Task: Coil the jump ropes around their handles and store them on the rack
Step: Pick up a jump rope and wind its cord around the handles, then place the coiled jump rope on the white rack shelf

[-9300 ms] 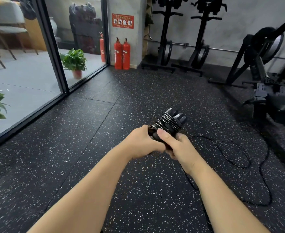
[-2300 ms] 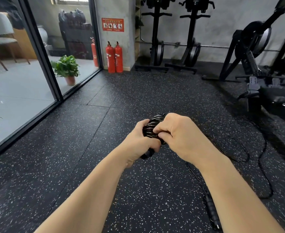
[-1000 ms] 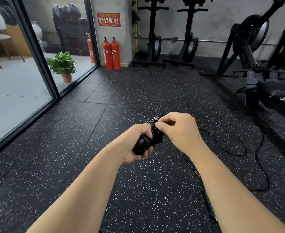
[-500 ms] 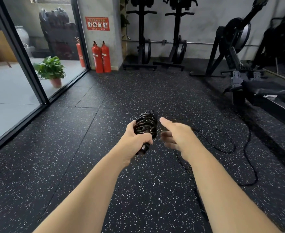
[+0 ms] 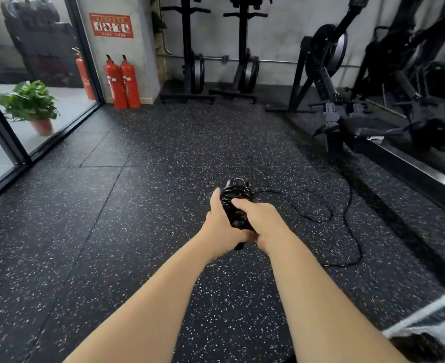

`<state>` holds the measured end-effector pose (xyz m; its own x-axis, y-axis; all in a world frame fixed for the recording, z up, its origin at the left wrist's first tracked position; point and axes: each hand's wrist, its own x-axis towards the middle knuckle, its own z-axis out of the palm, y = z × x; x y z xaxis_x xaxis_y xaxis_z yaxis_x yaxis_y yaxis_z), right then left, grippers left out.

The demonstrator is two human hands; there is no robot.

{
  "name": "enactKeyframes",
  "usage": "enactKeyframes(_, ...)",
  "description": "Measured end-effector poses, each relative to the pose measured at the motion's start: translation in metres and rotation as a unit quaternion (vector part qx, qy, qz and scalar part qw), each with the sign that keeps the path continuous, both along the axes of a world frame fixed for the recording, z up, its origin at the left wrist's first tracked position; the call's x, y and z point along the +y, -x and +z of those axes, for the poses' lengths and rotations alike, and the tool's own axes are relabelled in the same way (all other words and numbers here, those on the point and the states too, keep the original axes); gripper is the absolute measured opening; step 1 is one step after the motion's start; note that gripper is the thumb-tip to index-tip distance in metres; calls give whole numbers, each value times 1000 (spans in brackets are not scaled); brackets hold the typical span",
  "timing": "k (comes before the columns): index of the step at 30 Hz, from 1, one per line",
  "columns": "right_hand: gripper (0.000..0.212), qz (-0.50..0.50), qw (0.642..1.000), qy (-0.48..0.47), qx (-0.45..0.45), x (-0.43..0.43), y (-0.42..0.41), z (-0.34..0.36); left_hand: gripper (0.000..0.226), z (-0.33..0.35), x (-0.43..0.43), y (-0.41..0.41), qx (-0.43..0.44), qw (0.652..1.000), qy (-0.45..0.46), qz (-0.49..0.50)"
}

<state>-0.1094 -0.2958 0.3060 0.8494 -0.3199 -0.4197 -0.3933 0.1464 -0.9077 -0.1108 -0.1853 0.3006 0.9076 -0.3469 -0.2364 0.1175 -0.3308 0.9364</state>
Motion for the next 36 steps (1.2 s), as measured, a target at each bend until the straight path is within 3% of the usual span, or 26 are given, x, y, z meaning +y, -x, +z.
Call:
enactKeyframes(3, 28, -37, 999, -14, 7, -7, 8, 3, 128, 0, -3, -1, 36, 999, 18, -15)
enactKeyframes(6, 38, -81, 996, -32, 18, -15, 18, 6, 112, 7, -1, 2, 90, 995, 34, -21)
enactKeyframes(9, 48, -102, 993, -46, 35, -24, 32, 11, 33, 20, 0, 10, 109, 992, 55, -42)
enactKeyframes(10, 46, -106, 992, -52, 40, -27, 38, 15, 23, 25, 0, 15, 103, 992, 49, -50)
enactKeyframes(24, 28, -175, 980, 3, 90, -83, 169, 52, 19, 44, -84, 104, 75, 983, -59, -155)
enactKeyframes(26, 36, -191, 978, -8, 88, -94, 186, 47, 22, 38, -99, 119, 76, 981, -67, -167)
enactKeyframes(29, 72, -228, 968, -14, 102, -122, 203, 17, 27, 26, -122, 139, 72, 976, -77, -193)
enactKeyframes(30, 75, -244, 964, -19, 107, -132, 209, 7, 28, 20, -130, 145, 74, 975, -79, -195)
enactKeyframes(33, 55, -296, 950, -32, 100, -143, 235, -1, 36, 2, -156, 158, 85, 971, -91, -202)
enactKeyframes(36, 50, -335, 935, -35, 108, -166, 251, -24, 48, -16, -182, 165, 91, 963, -110, -231)
